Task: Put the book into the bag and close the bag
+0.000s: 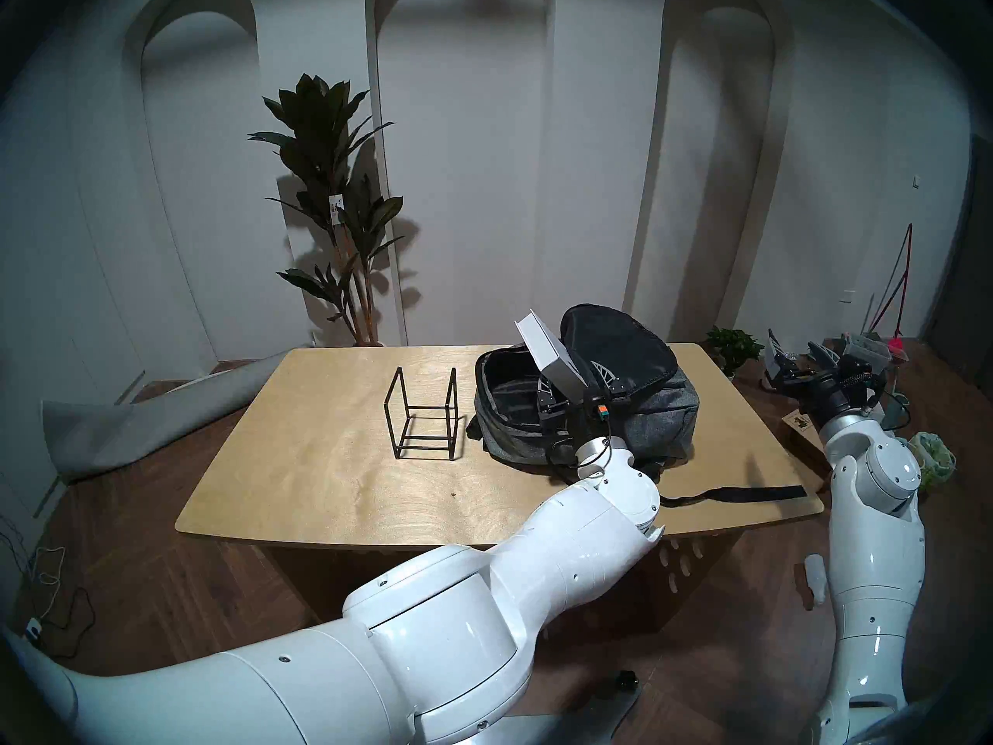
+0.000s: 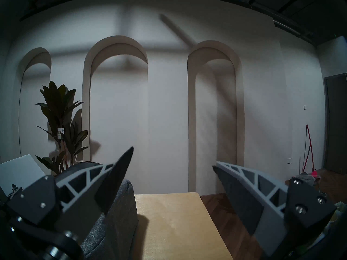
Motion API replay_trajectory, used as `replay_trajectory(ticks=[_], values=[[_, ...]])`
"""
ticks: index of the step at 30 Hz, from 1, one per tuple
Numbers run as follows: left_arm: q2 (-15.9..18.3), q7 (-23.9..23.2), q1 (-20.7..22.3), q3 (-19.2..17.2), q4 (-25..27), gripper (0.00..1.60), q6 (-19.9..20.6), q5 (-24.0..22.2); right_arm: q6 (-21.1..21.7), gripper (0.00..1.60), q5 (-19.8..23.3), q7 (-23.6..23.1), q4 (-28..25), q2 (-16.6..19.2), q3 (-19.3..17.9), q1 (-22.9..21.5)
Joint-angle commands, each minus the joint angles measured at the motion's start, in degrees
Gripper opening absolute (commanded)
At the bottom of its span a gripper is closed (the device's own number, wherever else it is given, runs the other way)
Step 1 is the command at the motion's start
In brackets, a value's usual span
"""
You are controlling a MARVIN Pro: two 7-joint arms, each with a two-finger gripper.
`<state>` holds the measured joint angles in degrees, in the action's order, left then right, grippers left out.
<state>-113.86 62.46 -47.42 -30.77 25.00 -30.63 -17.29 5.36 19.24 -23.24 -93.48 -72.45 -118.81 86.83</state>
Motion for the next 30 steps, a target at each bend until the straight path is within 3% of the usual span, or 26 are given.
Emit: replay_trajectory(ticks=[1,17,30], values=[[-0.04,2.83,2.67,-0.04,3.28,1.60,2.17,1.17,-0.85,1.60,0.67,-0.25,-0.16,0.14,-0.16,-1.45],[6.85,7.12,-0.60,1.43,15.47,1.60,9.11,2.00,-1.14,1.60,0.83,-0.89,-1.16,-0.63,0.60,-1.39],[12.73,4.53,-4.33,2.15,26.13,1.60,12.23,0.01,-0.72,1.60,-0.01,0.38,-3.71,-1.83,1.17,-0.22]])
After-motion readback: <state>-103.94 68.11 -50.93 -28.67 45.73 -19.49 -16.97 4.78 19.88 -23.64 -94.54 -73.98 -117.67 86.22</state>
